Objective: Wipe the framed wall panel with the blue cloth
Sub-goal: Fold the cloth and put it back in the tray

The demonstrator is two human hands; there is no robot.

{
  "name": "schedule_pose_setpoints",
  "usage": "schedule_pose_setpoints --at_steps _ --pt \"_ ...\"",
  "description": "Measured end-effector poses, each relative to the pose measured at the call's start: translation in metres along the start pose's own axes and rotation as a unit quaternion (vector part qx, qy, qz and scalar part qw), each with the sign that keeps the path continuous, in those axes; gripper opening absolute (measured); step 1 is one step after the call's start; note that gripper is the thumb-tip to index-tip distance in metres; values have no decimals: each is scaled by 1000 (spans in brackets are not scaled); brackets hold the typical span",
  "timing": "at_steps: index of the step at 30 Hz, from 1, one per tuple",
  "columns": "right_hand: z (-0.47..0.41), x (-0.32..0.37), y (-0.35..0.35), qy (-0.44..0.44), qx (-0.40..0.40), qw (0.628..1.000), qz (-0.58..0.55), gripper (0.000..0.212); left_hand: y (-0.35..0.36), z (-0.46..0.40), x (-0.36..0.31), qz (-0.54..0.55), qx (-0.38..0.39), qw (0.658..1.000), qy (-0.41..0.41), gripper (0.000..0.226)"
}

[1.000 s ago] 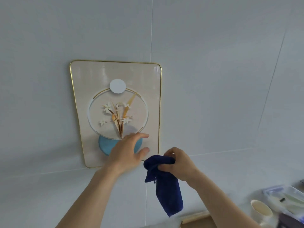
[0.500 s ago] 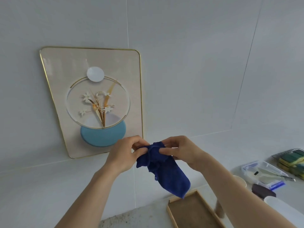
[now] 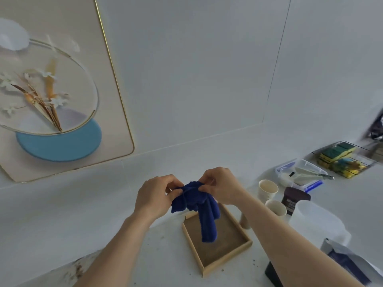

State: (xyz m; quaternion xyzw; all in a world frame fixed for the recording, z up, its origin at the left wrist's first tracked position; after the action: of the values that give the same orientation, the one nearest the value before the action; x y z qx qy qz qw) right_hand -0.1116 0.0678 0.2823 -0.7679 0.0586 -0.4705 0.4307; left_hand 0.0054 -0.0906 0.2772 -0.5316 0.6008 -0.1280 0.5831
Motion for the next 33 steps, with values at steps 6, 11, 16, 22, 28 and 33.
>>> schedule_pose_setpoints --at_steps 6,11,16,22,28,33 --pt "5 -76 24 46 43 997 34 9 81 6 7 3 40 999 -28 7" --pt "4 -124 46 69 64 993 73 13 137 9 22 -9 57 997 -57 17" --pt "5 -161 70 93 61 991 79 23 182 9 37 -12 67 995 -79 19" --pt "19 -212 116 97 77 989 83 39 246 26 59 -31 139 984 -107 39" --pt "68 -261 185 103 283 939 166 66 303 72 82 -148 330 931 -54 72" --pt "83 -275 200 103 298 924 217 77 306 85 93 -195 358 913 -10 75"
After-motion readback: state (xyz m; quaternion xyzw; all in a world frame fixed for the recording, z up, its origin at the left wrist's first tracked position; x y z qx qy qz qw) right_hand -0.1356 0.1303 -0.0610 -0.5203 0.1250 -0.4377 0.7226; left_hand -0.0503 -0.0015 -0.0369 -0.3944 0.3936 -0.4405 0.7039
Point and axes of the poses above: each hand's wrist, its own z-axis away from the middle knuckle, its own y-axis out of the palm, x = y × z, the point moved 8 cm from there along -z, towards the middle knuckle, and after that the axes turned 8 degrees about -x, right-handed, at the moved point
